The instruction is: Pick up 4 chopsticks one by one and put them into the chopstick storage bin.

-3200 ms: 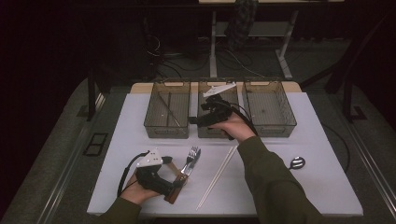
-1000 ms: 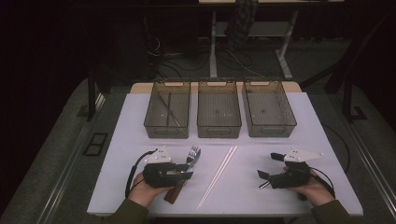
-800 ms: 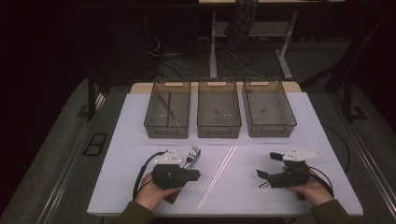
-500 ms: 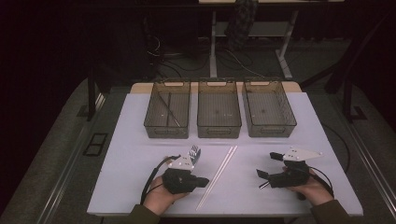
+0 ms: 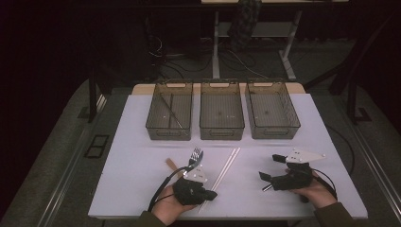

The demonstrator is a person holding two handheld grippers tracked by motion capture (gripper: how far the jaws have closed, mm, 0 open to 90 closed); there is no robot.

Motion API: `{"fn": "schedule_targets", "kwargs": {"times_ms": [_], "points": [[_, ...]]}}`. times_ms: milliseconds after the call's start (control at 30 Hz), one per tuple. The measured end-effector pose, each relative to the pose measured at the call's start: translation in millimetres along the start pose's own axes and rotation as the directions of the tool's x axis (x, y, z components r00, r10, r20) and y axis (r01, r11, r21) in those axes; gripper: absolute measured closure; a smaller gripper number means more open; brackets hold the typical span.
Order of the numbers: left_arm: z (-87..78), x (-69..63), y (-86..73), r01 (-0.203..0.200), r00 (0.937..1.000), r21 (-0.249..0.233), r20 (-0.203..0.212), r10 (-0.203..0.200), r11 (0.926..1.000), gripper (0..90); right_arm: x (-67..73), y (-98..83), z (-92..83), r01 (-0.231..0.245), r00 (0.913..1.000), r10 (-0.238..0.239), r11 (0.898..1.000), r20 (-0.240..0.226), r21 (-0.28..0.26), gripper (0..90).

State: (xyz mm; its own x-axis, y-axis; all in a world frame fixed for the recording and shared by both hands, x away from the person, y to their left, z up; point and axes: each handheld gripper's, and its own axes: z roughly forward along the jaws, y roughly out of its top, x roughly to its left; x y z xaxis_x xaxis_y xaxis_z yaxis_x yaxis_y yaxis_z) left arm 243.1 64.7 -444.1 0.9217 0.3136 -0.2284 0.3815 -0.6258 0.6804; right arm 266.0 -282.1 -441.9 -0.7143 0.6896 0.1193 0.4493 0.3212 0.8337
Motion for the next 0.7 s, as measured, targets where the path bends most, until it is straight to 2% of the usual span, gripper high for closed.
{"fn": "schedule_targets", "kwargs": {"times_ms": [233,433,700], "points": [[4.7,-2.8,-0.4,-0.024,0.9997,0.030,0.002,0.024,0.9993,88.8,-0.7,-0.3,0.0,0.001,1.0000,-0.001,1.000,0.002,0.001,11.8],[3.8,-2.0,-0.6,-0.015,0.9999,0.034,0.005,0.015,0.9993,88.9,-0.3,-0.3,0.5,0.002,1.0000,-0.002,1.000,0.000,0.006,11.8],[-1.2,0.5,-2.1,-0.015,0.9995,0.047,-0.026,0.016,0.9988,88.9,-0.5,-0.4,0.0,0.004,1.0000,-0.004,1.000,-0.001,0.006,11.8]]}}
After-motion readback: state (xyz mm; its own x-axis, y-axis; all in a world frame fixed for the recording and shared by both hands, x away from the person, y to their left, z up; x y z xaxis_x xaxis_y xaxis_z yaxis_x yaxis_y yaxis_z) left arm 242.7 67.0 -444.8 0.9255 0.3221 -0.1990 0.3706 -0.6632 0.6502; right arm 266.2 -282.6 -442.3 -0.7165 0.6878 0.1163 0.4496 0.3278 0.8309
